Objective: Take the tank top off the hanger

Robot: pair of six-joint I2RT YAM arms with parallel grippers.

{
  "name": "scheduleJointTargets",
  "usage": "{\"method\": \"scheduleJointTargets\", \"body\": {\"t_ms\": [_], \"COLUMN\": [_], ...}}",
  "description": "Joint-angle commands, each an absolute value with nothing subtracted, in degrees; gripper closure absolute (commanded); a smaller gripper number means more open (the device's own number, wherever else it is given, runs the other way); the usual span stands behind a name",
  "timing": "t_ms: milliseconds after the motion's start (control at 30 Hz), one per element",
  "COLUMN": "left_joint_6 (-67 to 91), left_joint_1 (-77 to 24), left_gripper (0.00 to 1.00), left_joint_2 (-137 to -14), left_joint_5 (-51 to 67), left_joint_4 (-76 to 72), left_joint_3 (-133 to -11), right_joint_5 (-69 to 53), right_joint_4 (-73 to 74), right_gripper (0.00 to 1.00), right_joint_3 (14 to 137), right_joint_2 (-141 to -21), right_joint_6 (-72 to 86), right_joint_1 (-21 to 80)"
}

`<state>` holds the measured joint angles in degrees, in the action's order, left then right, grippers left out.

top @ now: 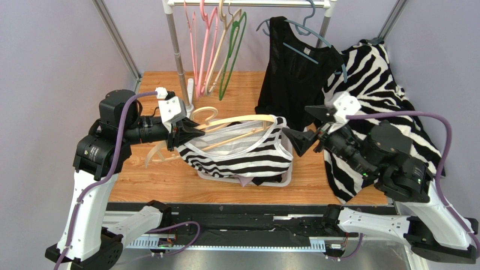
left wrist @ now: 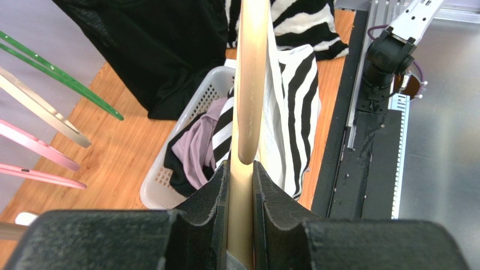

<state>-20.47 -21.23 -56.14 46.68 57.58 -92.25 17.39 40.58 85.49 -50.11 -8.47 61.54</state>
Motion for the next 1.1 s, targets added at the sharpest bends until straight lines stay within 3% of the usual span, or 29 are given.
{"method": "scheduleJointTargets", "body": {"t_ms": [0,133,300,733,833,933,1067], "left_joint_6": [-19.42,-19.34,-18.72,-18.55,-18.19,-18.19,-18.63], "left_joint_1": [-21.01,-21.01,-21.01,-20.92,-20.83,-20.48,-20.3], "left_gripper": [0.99,0.99,0.98,0.99,0.98,0.98,0.98], "left_joint_2": [-55.37,-54.85,-55.11,-53.09,-52.56,-52.12,-51.77], "left_joint_5": [46.84,46.85,47.55,48.69,48.96,48.78,48.17], "left_joint_4": [55.81,56.34,56.51,57.13,57.22,57.22,57.22], "left_joint_3": [-92.29,-93.07,-93.78,-92.9,-92.55,-92.11,-91.76], "right_joint_5": [21.27,21.88,22.32,22.85,22.59,21.71,21.36], "right_joint_4": [34.46,32.53,27.52,14.77,11.87,10.72,13.26], "right_gripper": [0.11,0.1,0.16,0.23,0.31,0.56,0.64], "right_joint_3": [80.08,71.65,61.63,53.79,53.26,53.7,54.23], "right_joint_2": [-46.85,-42.37,-39.99,-42.09,-43.76,-44.64,-43.6], "right_joint_6": [-3.26,3.24,13.7,20.83,21.18,21.44,22.58], "right_joint_1": [61.52,61.44,61.52,61.44,61.44,61.44,61.44]}}
